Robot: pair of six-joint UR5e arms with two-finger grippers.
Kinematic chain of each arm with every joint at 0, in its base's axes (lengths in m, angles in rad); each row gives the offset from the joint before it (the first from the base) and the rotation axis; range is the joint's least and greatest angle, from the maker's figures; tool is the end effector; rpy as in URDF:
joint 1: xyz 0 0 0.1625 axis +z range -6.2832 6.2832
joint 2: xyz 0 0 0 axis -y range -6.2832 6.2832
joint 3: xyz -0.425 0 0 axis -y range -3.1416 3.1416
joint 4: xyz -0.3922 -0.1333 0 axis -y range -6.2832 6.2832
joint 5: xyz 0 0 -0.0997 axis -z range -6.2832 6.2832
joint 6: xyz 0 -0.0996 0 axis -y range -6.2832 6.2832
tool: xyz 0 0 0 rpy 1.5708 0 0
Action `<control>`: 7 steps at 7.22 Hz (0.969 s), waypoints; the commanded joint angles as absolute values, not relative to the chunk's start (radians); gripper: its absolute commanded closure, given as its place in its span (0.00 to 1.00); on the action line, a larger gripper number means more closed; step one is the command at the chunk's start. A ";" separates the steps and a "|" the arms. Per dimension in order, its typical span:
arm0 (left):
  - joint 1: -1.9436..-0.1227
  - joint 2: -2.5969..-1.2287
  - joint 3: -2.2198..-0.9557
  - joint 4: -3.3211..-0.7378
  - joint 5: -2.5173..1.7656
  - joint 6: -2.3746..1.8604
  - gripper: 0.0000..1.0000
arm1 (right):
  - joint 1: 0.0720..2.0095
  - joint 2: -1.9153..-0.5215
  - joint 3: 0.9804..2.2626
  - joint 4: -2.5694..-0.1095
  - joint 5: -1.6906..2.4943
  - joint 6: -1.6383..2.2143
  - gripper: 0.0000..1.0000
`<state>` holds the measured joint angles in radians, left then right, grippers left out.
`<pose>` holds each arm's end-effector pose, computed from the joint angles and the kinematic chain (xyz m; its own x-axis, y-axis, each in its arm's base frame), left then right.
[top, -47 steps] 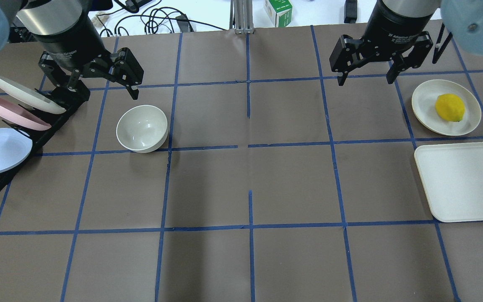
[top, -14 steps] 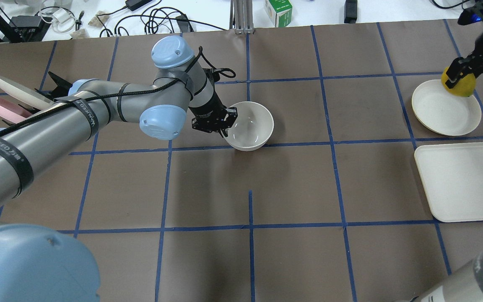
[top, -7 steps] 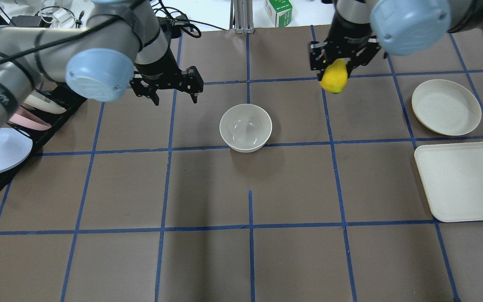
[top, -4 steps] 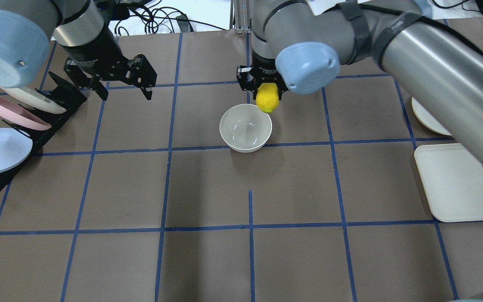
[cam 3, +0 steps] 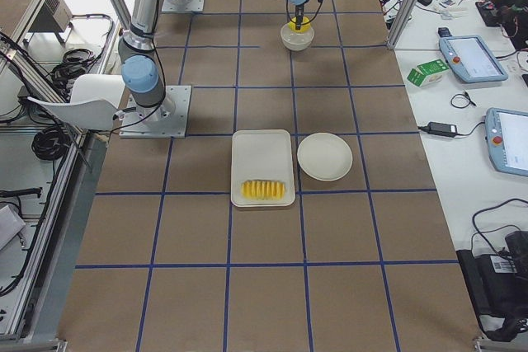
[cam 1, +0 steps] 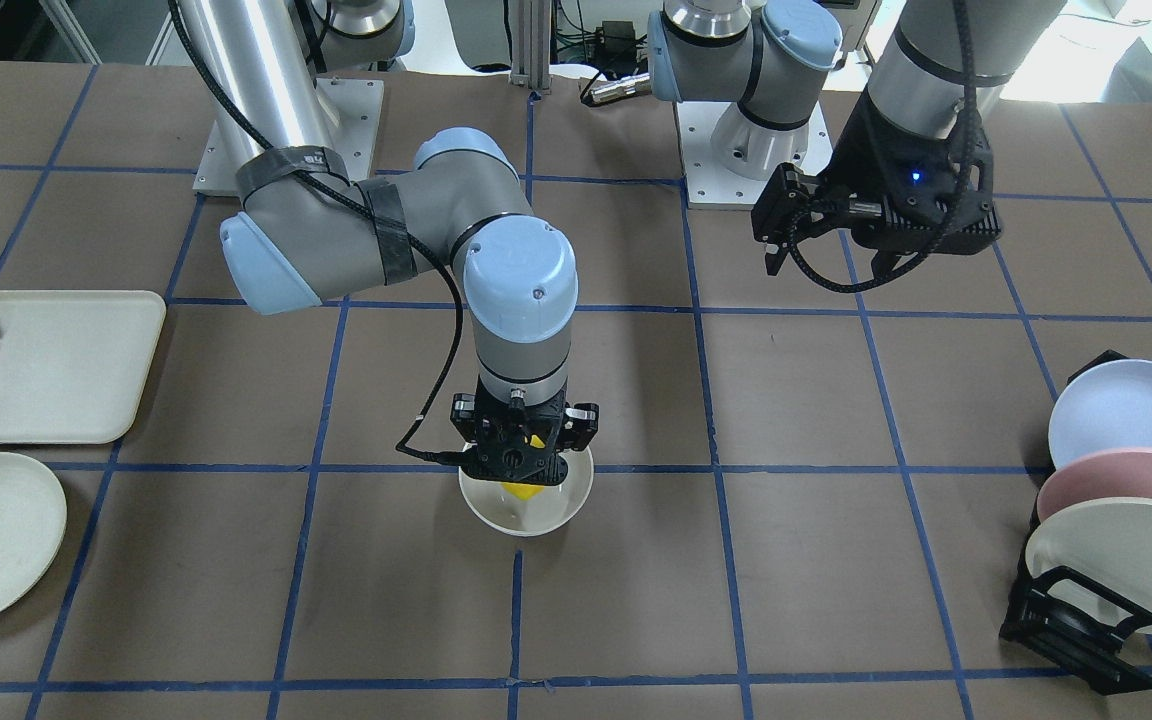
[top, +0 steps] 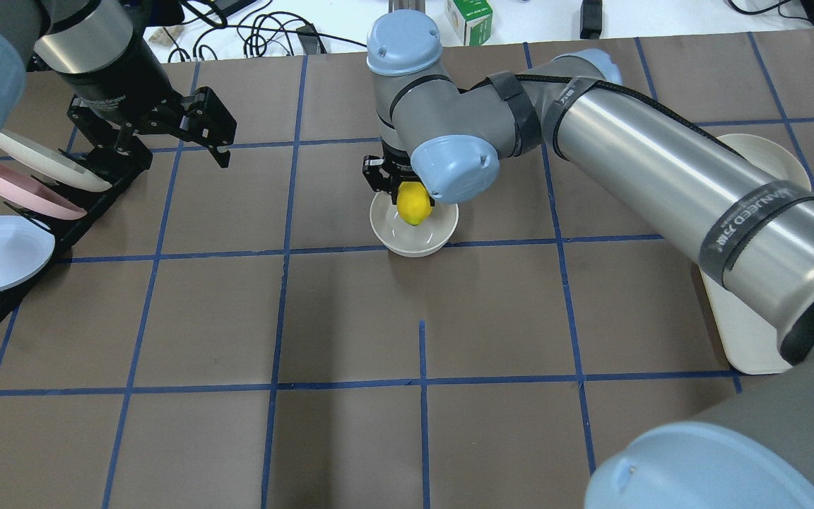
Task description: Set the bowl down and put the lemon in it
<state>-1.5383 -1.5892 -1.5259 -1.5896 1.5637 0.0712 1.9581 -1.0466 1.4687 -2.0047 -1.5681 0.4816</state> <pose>-0.1177 -0.5044 0.4990 -0.9992 0.0387 0.0065 0.0387 0.9992 -0.0082 0.3772 -0.5712 0.2713 -0.9955 0.0941 -0.0079 0.0942 0.9955 -0.0092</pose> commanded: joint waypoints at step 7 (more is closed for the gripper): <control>-1.532 -1.583 -1.526 -1.597 1.562 0.075 0.00 | 1.960 -0.997 1.520 -2.137 -1.566 0.508 0.00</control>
